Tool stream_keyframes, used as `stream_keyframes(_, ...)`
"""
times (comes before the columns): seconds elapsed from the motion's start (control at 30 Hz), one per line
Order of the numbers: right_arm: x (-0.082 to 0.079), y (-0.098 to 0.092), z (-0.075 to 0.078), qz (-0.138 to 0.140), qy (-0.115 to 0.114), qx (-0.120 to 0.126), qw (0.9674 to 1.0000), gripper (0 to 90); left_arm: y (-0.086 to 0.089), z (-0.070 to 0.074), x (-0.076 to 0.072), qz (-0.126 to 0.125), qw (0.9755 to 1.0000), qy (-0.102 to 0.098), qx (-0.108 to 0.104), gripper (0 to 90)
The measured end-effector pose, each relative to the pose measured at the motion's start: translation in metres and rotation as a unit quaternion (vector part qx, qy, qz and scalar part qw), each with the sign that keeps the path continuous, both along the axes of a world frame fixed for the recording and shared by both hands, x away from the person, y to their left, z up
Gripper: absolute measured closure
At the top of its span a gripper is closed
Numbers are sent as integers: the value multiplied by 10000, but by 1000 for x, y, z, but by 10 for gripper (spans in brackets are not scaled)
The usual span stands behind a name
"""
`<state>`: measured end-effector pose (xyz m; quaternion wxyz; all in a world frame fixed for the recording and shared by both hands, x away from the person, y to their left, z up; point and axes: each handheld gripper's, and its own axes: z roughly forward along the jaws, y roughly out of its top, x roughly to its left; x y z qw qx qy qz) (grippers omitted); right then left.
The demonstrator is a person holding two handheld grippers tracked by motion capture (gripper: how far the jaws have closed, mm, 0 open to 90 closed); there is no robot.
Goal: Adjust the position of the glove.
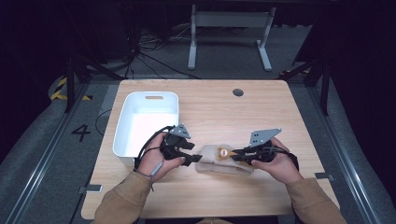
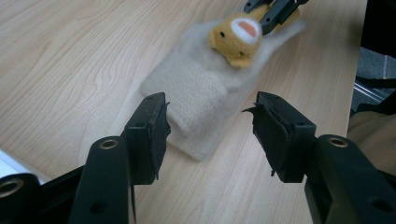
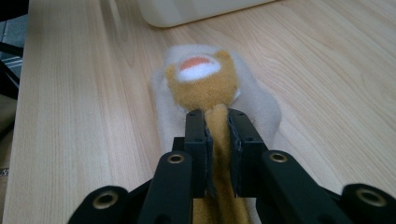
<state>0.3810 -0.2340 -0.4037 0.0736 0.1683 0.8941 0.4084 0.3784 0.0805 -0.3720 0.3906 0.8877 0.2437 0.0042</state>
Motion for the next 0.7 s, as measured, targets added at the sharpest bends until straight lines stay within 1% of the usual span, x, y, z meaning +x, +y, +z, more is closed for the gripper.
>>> stream_keyframes(0.1, 1, 0, -3, 33, 26, -36, 10000, 800, 0, -1, 0, 5, 10000, -7, -5, 460)
stream_keyframes(0.17, 1, 1, -6, 69, 59, -60, 9999, 797, -1, -3, -1, 18, 10000, 14, 30, 459)
stream_keyframes(0.2, 1, 1, -8, 160, 74, -108, 9998, 791, 1, -4, -3, 83, 9999, 17, 101, 459)
stream_keyframes(0.23, 1, 1, -8, 160, 74, -108, 9998, 791, 1, -4, -3, 83, 9999, 17, 101, 458)
stream_keyframes(0.27, 1, 1, -11, 182, 76, -134, 9997, 787, 2, -7, -3, 111, 9997, 59, 210, 454)
stream_keyframes(0.3, 1, 1, -11, 182, 76, -134, 9997, 787, 2, -7, -3, 111, 9997, 59, 210, 452)
stream_keyframes(0.33, 2, 0, -13, 191, 62, -199, 9996, 779, 2, -12, -3, 131, 9993, 97, 349, 452)
stream_keyframes(0.37, 2, 0, -13, 191, 62, -199, 9996, 779, 2, -12, -3, 131, 9993, 97, 349, 451)
stream_keyframes(0.4, 3, -1, -15, 173, 23, -240, 9996, 767, 0, -15, -2, 185, 9989, 107, 417, 452)
stream_keyframes(0.43, 3, -1, -15, 173, 23, -240, 9996, 767, 0, -15, -2, 185, 9989, 107, 417, 453)
stream_keyframes(0.47, 3, -1, -17, 157, 62, -277, 9995, 740, -2, -18, -1, 158, 9987, 210, 439, 459)
stream_keyframes(0.5, 3, -1, -17, 157, 62, -277, 9995, 740, -2, -18, -1, 158, 9987, 210, 439, 472)
stream_keyframes(0.53, 2, -1, -18, 128, 57, -330, 9994, 701, -4, -21, 0, 132, 9988, 233, 416, 476)
stream_keyframes(0.57, 2, -1, -18, 128, 57, -330, 9994, 701, -4, -21, 0, 132, 9988, 233, 416, 478)
stream_keyframes(0.6, 0, -2, -18, 92, 60, -332, 9994, 655, -4, -23, 0, 65, 9991, 167, 388, 485)
stream_keyframes(0.63, 0, -2, -18, 92, 60, -332, 9994, 655, -4, -23, 0, 65, 9991, 167, 388, 500)
stream_keyframes(0.67, 0, -2, -18, 81, 75, -327, 9994, 640, -4, -24, 1, -16, 9993, -22, 383, 500)
stream_keyframes(0.7, -1, -3, -17, 56, 85, -311, 9995, 623, -5, -24, 1, -24, 9993, -30, 383, 523)
